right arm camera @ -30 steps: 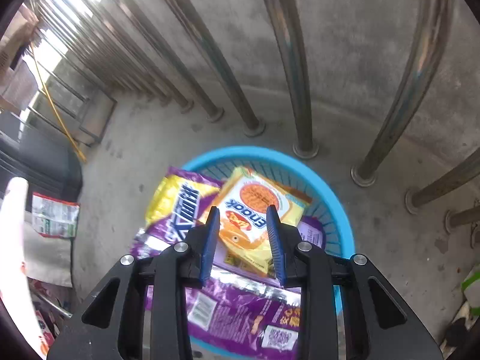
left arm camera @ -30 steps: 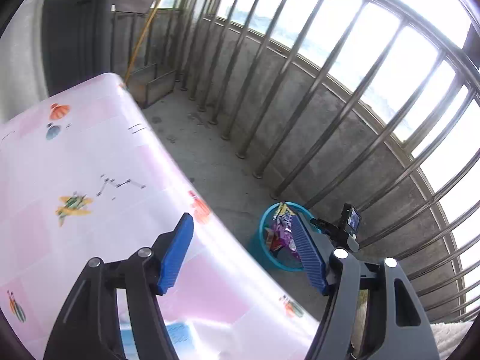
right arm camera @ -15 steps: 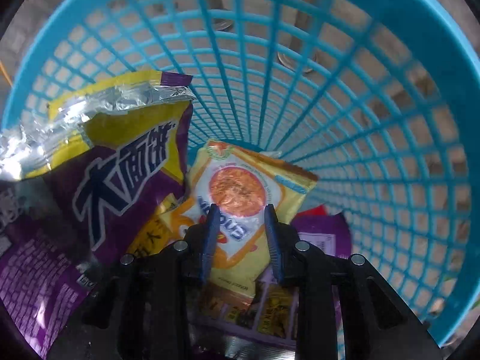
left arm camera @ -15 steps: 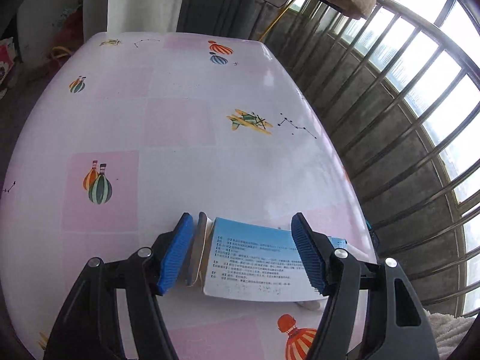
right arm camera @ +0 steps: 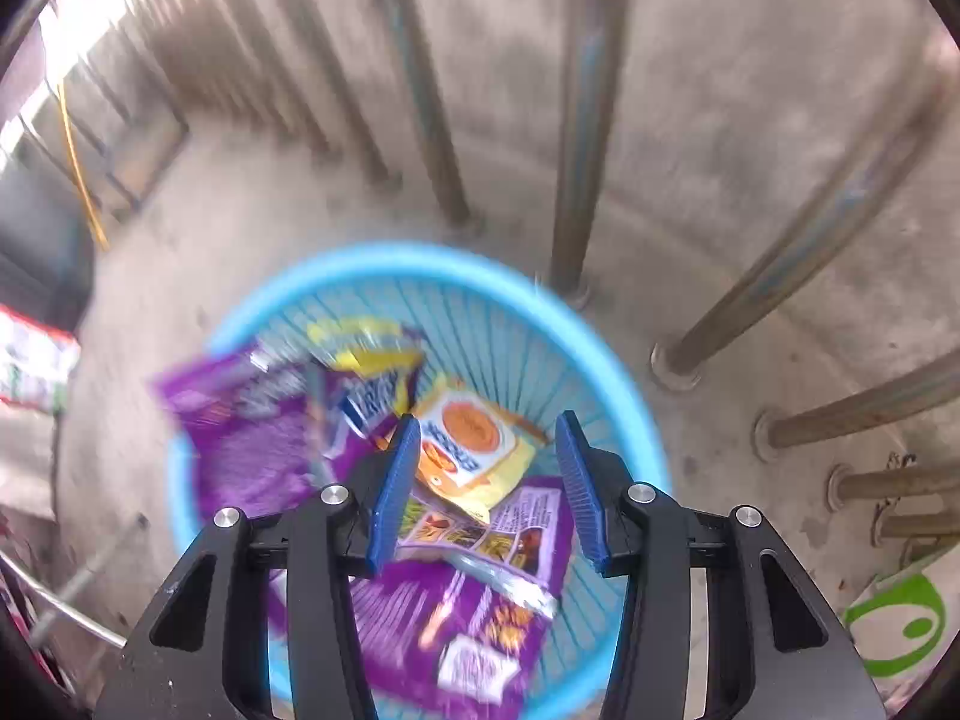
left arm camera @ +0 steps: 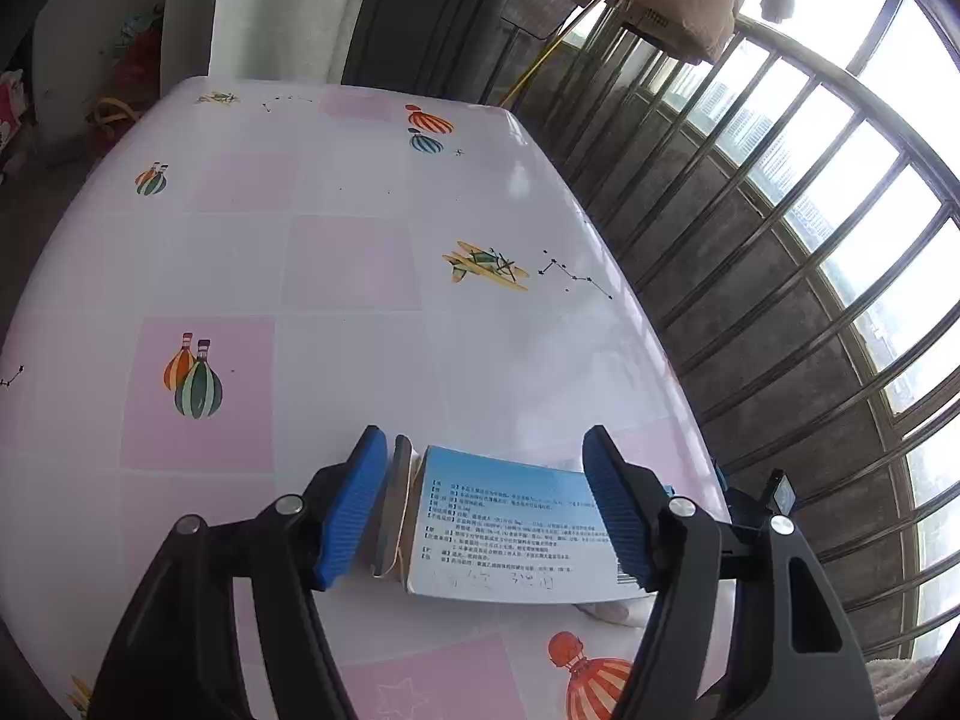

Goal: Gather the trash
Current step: 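Move both tools back to the table toward the blue-white box and tissue, then grasp the blue-white box with the right gripper while the left gripper grasps the white tissue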

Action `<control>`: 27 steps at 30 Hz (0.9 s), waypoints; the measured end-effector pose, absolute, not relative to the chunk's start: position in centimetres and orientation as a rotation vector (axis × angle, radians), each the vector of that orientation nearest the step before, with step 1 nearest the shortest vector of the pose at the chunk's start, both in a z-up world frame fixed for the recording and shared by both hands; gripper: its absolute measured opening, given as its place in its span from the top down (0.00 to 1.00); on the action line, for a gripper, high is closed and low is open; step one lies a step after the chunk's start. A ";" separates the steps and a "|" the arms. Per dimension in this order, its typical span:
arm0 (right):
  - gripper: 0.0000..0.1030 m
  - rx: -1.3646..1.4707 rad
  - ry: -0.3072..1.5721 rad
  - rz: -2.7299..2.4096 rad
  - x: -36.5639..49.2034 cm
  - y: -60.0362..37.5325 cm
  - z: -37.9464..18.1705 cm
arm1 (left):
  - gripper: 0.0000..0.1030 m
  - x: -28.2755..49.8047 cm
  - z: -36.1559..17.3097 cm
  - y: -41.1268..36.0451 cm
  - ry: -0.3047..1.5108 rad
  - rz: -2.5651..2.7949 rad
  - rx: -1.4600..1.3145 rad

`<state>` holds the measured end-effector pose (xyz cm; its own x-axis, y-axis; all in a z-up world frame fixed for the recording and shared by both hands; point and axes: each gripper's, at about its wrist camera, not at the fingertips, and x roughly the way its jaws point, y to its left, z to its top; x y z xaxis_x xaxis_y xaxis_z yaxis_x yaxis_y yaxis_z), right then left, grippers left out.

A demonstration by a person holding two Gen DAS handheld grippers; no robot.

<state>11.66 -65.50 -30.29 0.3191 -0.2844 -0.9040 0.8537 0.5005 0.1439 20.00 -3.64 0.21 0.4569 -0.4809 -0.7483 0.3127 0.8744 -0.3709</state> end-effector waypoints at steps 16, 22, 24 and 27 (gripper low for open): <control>0.48 0.536 0.475 -0.310 11.9 -48.4 -5.2 | 0.36 15.4 0.3 2.1 0.866 -0.545 -0.228; 0.48 0.392 0.743 0.117 20.8 -36.1 -3.9 | 0.36 13.1 -2.2 2.2 0.878 -0.594 -0.257; 0.48 0.371 0.829 0.215 23.4 -33.0 -4.4 | 0.36 12.9 -2.8 1.8 0.877 -0.613 -0.270; 0.48 0.349 0.991 0.247 26.5 -29.5 -6.7 | 0.43 12.8 -4.0 0.8 0.885 -0.639 -0.280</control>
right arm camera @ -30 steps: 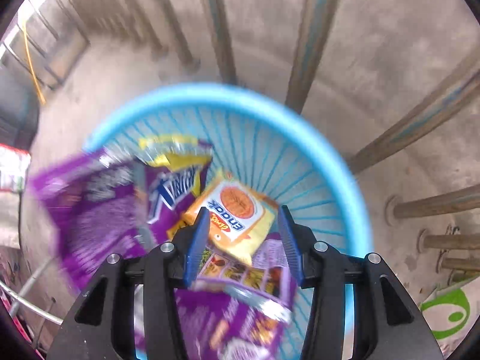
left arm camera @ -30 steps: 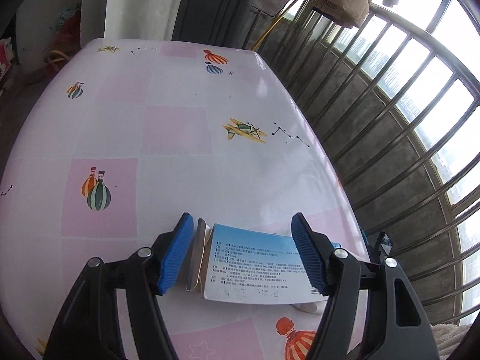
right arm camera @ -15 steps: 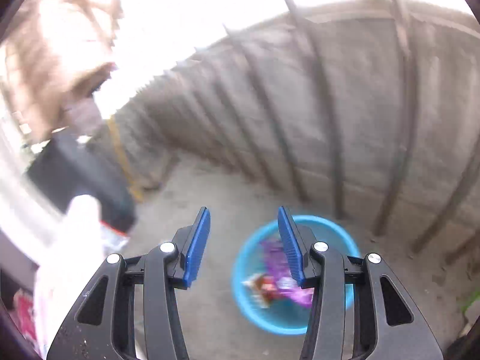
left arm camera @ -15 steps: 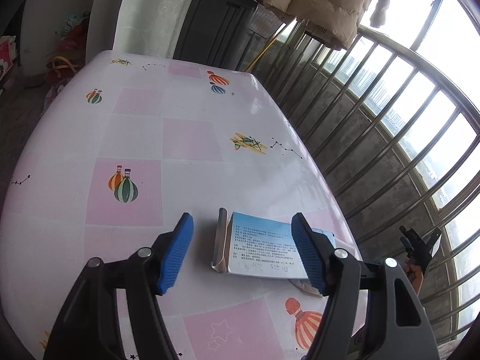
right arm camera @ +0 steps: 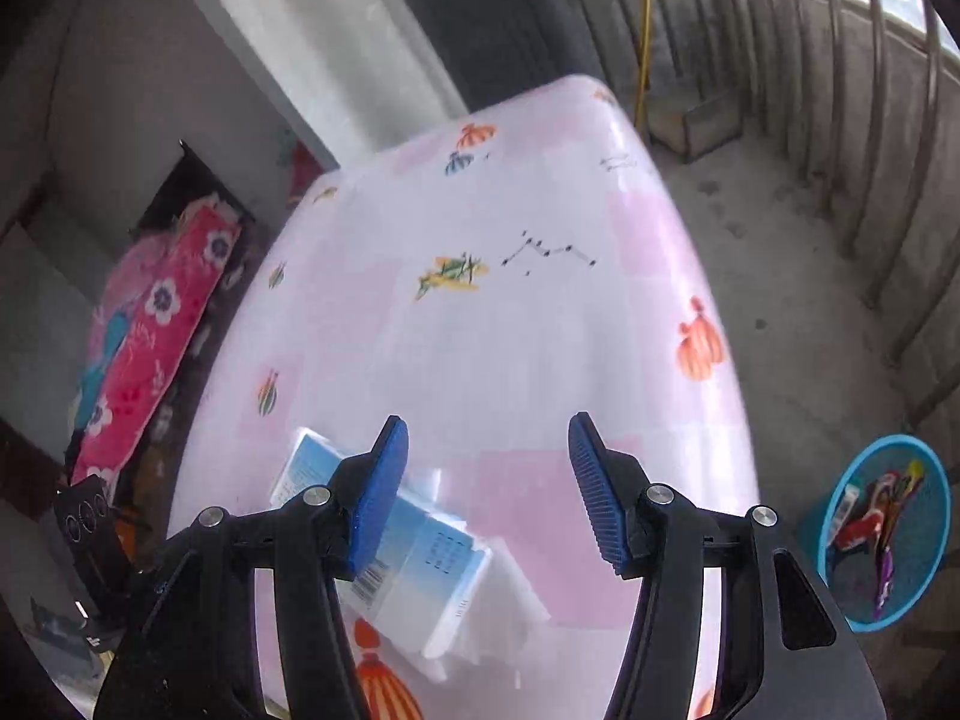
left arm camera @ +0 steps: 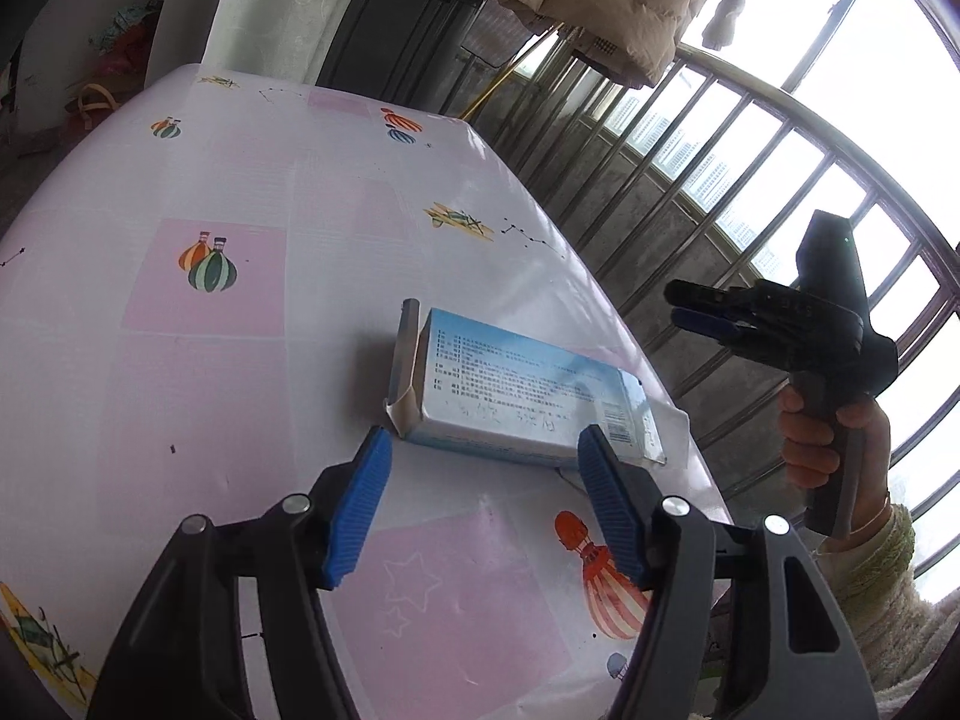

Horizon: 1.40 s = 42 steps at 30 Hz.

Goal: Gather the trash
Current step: 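Grasp the blue-white box with the right gripper while the left gripper grasps the white tissue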

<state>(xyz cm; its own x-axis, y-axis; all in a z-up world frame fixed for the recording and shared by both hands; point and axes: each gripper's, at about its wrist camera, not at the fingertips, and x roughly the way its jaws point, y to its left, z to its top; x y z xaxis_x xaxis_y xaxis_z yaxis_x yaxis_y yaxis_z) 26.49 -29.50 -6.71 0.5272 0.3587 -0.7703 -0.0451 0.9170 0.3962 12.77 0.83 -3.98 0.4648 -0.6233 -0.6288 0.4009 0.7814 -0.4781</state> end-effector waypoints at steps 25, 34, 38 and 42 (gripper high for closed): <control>0.46 0.460 1.189 0.438 18.5 -18.9 -4.7 | 0.80 13.0 -6.5 5.3 0.908 -0.584 -0.392; 0.39 0.368 1.146 0.406 18.6 -17.4 -4.8 | 0.80 13.2 -6.6 7.1 0.925 -0.574 -0.437; 0.39 0.383 1.152 0.410 19.5 -17.2 -5.8 | 0.80 13.1 -6.9 5.9 0.944 -0.635 -0.457; 0.42 0.431 1.167 0.421 20.4 -18.0 -6.9 | 0.80 13.7 -7.3 4.6 0.965 -0.657 -0.452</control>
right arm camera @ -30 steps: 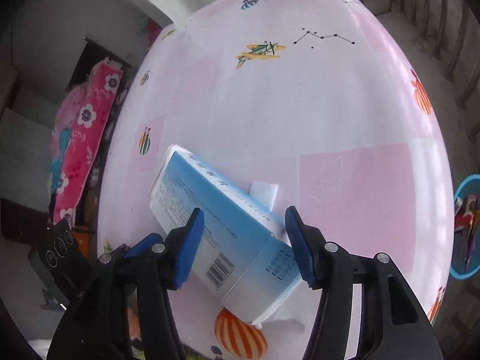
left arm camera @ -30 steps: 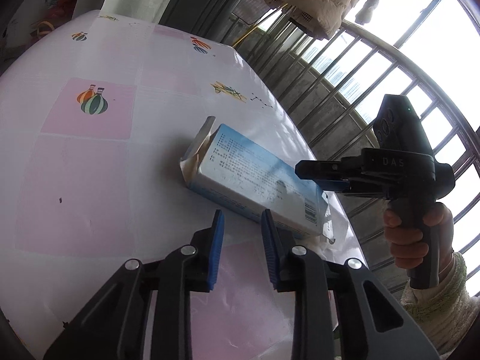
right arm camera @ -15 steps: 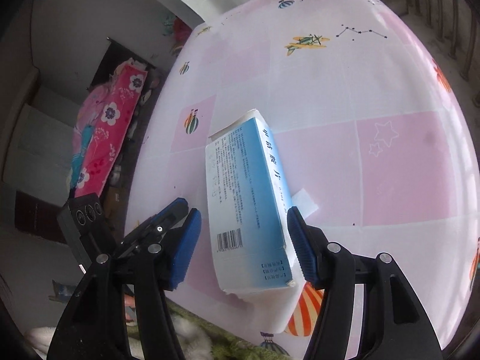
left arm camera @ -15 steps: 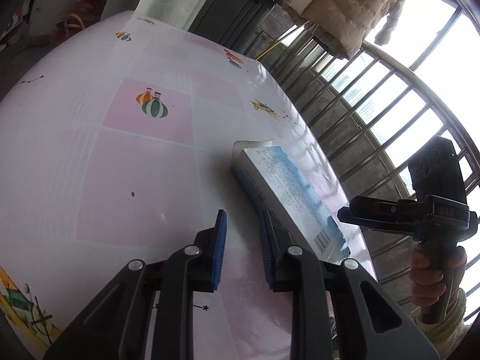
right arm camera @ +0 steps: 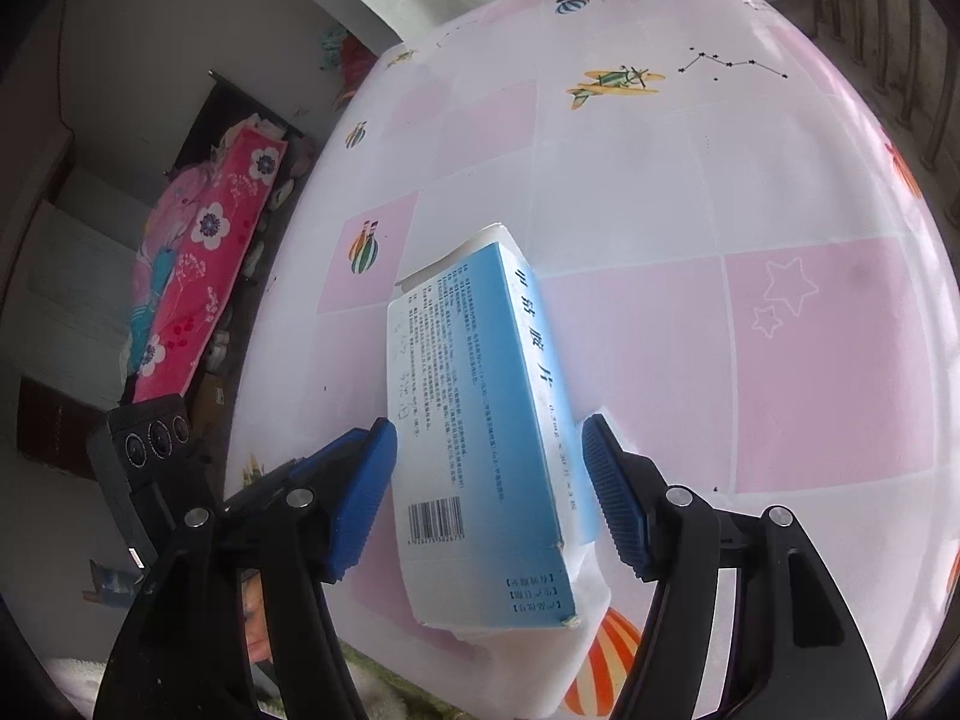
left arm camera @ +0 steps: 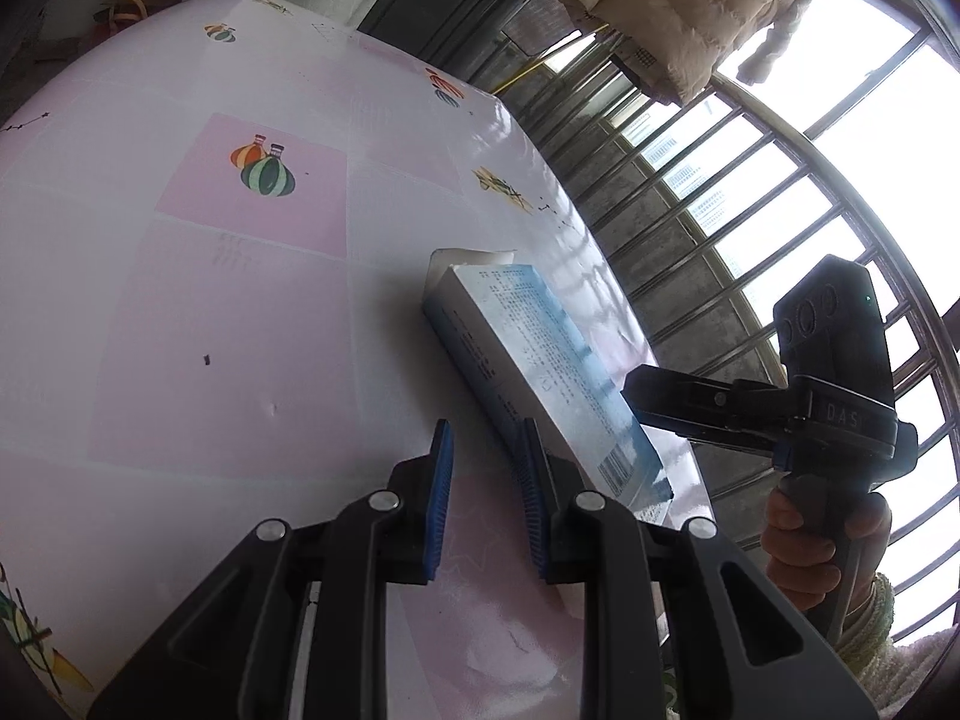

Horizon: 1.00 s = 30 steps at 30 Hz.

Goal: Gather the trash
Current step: 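Grasp the blue-white box with the right gripper while the left gripper grasps the white tissue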

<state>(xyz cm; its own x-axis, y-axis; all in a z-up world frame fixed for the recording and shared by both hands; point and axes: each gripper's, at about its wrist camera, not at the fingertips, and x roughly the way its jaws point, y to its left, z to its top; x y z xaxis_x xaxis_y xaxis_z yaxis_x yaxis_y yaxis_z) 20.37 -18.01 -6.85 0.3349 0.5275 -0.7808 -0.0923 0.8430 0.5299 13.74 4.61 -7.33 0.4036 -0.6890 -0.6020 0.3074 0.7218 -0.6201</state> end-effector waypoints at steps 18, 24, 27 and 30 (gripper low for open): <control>0.67 0.703 1.086 0.484 18.9 -23.9 -6.4 | 0.82 14.8 -4.6 1.3 0.928 -0.734 -0.476; 0.67 0.706 0.998 0.425 16.4 -27.3 -4.8 | 0.82 14.8 -2.1 -2.7 0.888 -0.836 -0.425; 0.67 0.702 0.984 0.369 15.2 -29.2 -5.2 | 0.82 14.3 -1.6 -4.9 0.880 -0.892 -0.380; 0.66 0.648 1.009 0.265 14.5 -30.3 -6.5 | 0.80 13.7 -2.5 -5.5 0.898 -0.878 -0.333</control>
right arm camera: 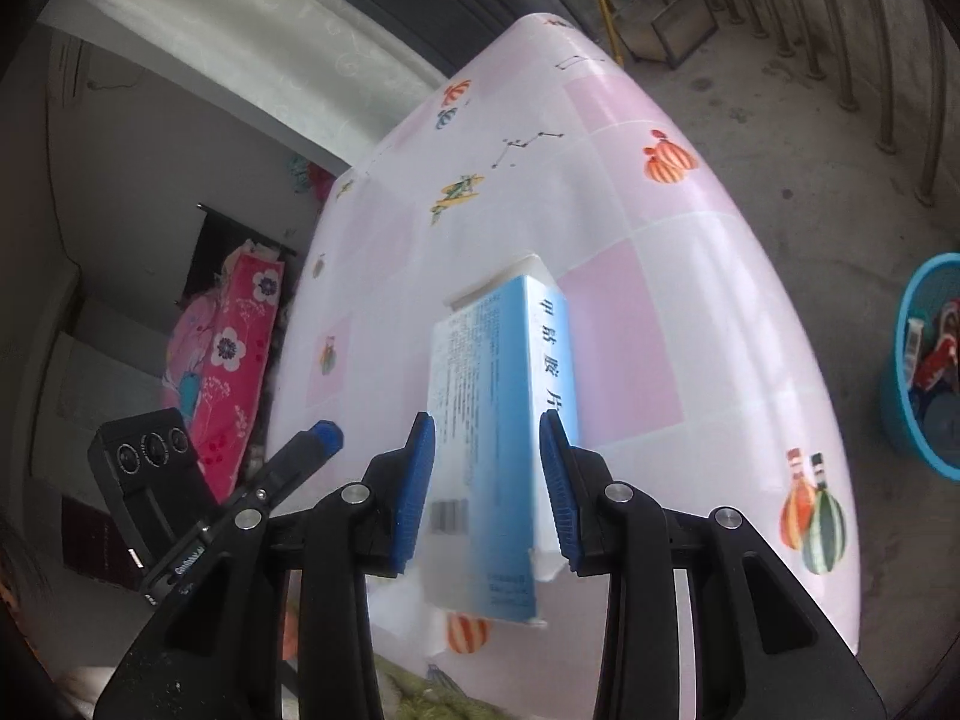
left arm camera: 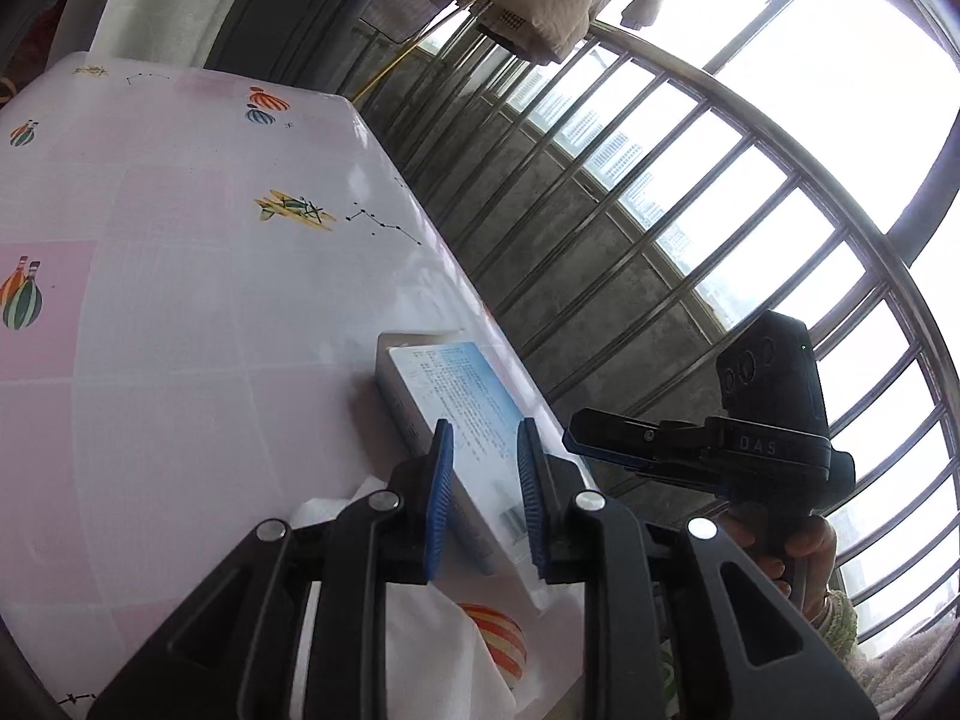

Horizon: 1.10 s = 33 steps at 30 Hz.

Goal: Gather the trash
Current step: 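Grasp the blue-white box with the right gripper while the left gripper grasps the white tissue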

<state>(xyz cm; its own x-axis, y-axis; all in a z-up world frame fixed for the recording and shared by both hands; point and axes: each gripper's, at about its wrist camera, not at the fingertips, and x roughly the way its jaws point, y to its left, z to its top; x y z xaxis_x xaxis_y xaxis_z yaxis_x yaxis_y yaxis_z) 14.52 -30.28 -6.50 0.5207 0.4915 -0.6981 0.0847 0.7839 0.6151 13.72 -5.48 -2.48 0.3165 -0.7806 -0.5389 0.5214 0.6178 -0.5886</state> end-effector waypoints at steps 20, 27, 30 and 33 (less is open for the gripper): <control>0.23 0.297 1.087 0.178 15.3 -25.3 -7.8 | 0.61 10.7 -6.5 0.1 1.010 -0.686 -0.218; 0.21 0.222 1.099 0.162 15.0 -24.2 -7.9 | 0.61 10.6 -6.3 -1.6 0.961 -0.656 -0.088; 0.20 0.195 1.103 0.157 15.0 -23.9 -7.8 | 0.68 10.7 -6.5 -1.8 0.947 -0.646 -0.064; 0.20 0.190 1.101 0.159 14.8 -23.7 -7.4 | 0.75 11.0 -6.7 -1.7 0.944 -0.637 -0.067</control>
